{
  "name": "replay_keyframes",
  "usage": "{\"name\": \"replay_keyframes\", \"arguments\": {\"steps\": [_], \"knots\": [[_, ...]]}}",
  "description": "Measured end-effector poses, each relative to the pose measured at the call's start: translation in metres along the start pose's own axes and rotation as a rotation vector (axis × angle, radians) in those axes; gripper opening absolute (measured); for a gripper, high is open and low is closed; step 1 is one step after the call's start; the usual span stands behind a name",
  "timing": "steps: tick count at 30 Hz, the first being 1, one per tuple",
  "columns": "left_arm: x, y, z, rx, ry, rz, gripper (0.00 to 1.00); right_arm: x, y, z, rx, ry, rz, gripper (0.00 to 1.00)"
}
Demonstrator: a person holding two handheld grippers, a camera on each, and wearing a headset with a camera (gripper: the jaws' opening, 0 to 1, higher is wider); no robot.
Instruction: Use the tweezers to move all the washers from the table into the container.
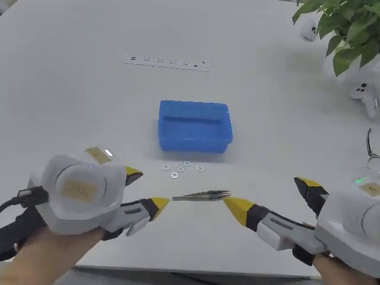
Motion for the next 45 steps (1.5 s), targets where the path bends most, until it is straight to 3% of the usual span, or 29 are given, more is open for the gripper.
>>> {"name": "replay_keyframes", "arguments": {"steps": [4, 12, 16, 21, 23, 24, 25, 26, 34, 37, 45], "knots": [[-0.022, -0.005, -0.003, -0.023, -0.054, 0.043, 0.28, -0.003, -0.002, 0.0, -0.011, 0.008, 0.009, 0.85], [-0.064, -0.016, 0.002, -0.074, -0.093, 0.119, 0.2, -0.014, -0.013, 0.005, 0.011, 0.074, 0.076, 0.78], [-0.08, -0.016, 0.003, -0.069, -0.111, 0.132, 0.16, -0.02, -0.019, 0.008, 0.027, 0.094, 0.111, 0.73], [-0.099, -0.026, -0.004, -0.109, -0.158, 0.193, 0.12, -0.029, -0.025, 0.01, 0.015, 0.133, 0.143, 0.66], [-0.102, -0.028, -0.005, -0.133, -0.159, 0.204, 0.12, -0.031, -0.026, 0.01, 0.024, 0.14, 0.156, 0.65], [-0.105, -0.018, -0.005, -0.171, -0.165, 0.136, 0.1, -0.032, -0.025, 0.01, 0.031, 0.141, 0.158, 0.64], [-0.103, -0.025, -0.003, -0.15, -0.148, 0.19, 0.08, -0.032, -0.026, 0.009, 0.042, 0.143, 0.162, 0.64], [-0.105, -0.022, -0.004, -0.164, -0.156, 0.17, 0.06, -0.033, -0.026, 0.008, 0.047, 0.144, 0.165, 0.63], [-0.105, -0.023, -0.01, -0.268, -0.229, 0.19, 0.0, -0.04, -0.025, 0.007, 0.039, 0.166, 0.176, 0.6], [-0.105, -0.024, -0.013, -0.316, -0.232, 0.191, 0.0, -0.043, -0.024, 0.011, 0.054, 0.177, 0.181, 0.58], [-0.095, -0.026, -0.015, -0.351, -0.223, 0.205, 0.0, -0.043, -0.028, 0.025, 0.094, 0.217, 0.206, 0.54]]}}
Point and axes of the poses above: the centre of the closed fingertips' face, and the gripper's own axes: x roughly backward along the fingers, z roughly to its left, y roughly out of its top, the point moved 3 cm from there along x, roughly backward along the fingers, and after that the axes turned 4 degrees about z, right-handed, at the moved point
